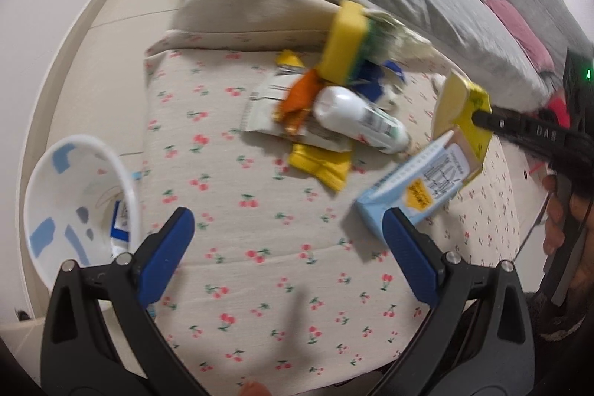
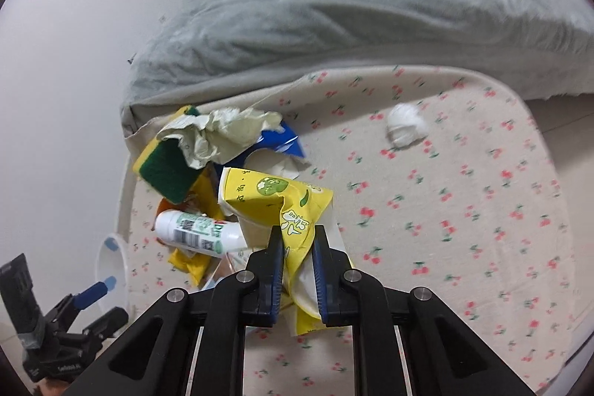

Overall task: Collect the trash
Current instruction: 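Grasp the yellow snack bag with the right tool, then grasp the blue milk carton with the left tool while the right tool holds the bag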

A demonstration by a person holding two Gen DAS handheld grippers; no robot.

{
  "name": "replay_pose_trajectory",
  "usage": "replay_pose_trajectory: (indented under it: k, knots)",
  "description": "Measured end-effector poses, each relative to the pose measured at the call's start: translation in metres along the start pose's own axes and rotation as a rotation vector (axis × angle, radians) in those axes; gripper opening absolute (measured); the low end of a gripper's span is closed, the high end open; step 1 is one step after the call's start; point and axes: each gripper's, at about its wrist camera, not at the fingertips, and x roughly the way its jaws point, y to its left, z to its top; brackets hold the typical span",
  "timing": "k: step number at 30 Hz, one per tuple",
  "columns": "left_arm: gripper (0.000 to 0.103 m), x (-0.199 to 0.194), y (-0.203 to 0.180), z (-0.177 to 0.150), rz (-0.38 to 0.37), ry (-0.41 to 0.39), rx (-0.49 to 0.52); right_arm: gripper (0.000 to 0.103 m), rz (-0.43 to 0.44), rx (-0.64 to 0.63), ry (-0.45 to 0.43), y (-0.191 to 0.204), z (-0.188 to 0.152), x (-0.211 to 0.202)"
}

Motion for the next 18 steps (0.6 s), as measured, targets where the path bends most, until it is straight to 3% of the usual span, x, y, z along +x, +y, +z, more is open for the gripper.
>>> replay_pose_trajectory:
  k: [7, 13, 18]
  knots:
    - [0.101, 0.015, -0.040, -0.001, -0.030, 0.016, 0.138, 0.015, -0.091, 0.012, -0.076, -0.024, -0.003, -0.032]
    - [0.101, 0.036, -0.074, -0.004, -0.036, 0.048, 0.273, 0.015, -0.111, 0.050, -0.095, -0.059, -0.015, -0.054]
    - [0.101, 0.051, -0.089, -0.009, -0.080, 0.105, 0.275, 0.015, -0.120, 0.103, -0.094, -0.094, -0.026, -0.068]
